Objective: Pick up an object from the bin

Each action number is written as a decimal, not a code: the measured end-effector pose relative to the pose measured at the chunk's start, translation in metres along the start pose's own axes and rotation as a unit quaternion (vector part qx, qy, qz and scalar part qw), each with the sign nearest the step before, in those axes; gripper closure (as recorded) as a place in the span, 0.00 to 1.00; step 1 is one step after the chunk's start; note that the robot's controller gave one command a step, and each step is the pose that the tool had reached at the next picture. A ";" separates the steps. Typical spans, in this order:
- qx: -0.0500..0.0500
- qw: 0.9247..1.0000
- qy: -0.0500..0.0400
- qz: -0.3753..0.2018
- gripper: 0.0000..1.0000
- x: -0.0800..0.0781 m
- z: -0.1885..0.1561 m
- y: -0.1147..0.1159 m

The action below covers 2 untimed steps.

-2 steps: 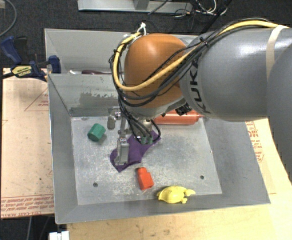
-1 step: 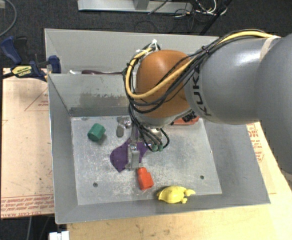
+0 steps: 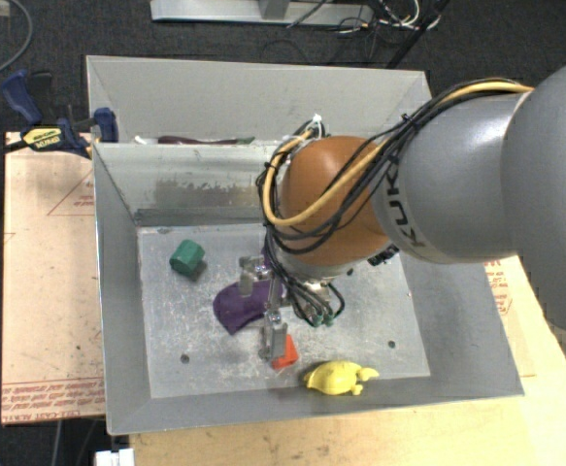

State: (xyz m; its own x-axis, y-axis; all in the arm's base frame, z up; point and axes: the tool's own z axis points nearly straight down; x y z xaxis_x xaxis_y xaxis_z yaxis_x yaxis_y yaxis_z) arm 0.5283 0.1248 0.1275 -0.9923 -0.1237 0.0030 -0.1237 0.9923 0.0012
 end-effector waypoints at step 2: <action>-0.001 0.999 -0.002 -0.052 1.00 -0.056 0.057 -0.027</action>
Offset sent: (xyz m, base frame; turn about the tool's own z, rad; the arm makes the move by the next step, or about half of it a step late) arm 0.0574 -0.0210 -0.0575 -0.1069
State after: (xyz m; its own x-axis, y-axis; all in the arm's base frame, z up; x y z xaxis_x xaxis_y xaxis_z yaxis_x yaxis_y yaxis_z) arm 0.5867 0.1044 0.0704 -0.9740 -0.2267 -0.0012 -0.2267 0.9740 0.0032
